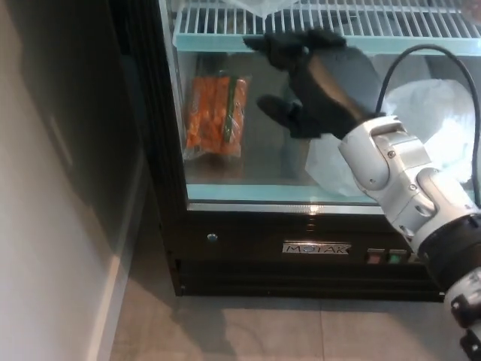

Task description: The robot stands in front of a refrigerator with an opened door and closes the door by swing its right hand at the door

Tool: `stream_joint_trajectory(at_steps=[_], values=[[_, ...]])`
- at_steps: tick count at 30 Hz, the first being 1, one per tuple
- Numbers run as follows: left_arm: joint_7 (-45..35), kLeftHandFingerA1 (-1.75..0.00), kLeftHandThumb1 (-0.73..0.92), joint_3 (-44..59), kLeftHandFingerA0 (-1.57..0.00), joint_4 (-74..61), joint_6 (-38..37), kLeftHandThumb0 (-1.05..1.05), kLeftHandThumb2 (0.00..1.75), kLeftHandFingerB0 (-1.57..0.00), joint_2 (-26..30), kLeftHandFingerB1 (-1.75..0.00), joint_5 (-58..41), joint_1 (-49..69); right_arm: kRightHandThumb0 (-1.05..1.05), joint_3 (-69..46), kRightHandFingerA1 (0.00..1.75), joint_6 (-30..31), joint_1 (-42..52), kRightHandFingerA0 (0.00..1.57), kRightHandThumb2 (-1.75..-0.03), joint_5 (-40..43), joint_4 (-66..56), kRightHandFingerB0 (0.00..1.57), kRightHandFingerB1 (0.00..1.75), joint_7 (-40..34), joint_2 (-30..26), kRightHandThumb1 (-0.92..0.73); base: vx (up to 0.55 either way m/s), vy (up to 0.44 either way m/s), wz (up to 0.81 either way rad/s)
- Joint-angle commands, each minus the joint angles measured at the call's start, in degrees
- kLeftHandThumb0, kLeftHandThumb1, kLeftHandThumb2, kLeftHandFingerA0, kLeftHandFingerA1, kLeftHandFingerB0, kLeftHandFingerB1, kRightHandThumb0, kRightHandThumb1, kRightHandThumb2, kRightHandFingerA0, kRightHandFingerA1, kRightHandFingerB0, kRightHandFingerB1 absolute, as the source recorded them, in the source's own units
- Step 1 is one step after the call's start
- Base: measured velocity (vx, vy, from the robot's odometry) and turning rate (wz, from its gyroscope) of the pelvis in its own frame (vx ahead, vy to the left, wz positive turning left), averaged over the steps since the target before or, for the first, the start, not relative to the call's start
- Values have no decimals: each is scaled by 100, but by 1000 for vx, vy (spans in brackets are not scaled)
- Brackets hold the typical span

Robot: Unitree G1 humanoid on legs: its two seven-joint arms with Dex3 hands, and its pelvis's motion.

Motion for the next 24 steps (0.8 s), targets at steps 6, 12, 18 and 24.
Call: stream_joint_trajectory(at_steps=[6, 12, 18, 24], values=[[63, -54, 61, -62, -40, 127, -152, -47, 95, -33, 147, -49, 90, 130, -55, 693, 30, -539, 1668, 27, -64, -62, -2252, 29, 31, 957, -1212, -79, 0, 0, 0], [63, -38, 73, -34, -47, 162, -203, -44, 62, -44, 143, -36, 49, 178, -52, 726, 32, -601, 2775, 32, -63, 84, -2763, 33, 32, 857, -1540, -76, 0, 0, 0], [73, -38, 72, -16, -48, 202, -243, -43, 62, -45, 125, -36, 29, 230, -51, 481, 51, -294, 4185, 36, -86, 385, -1827, 38, 51, 351, -1460, -52, 0, 0, 0], [98, -39, 72, -27, -50, 210, -312, -43, 62, -45, 159, -37, 60, 268, -59, 371, 50, -470, 4653, 34, -92, 550, -579, 30, 47, -81, -1182, -62, 0, 0, 0]])
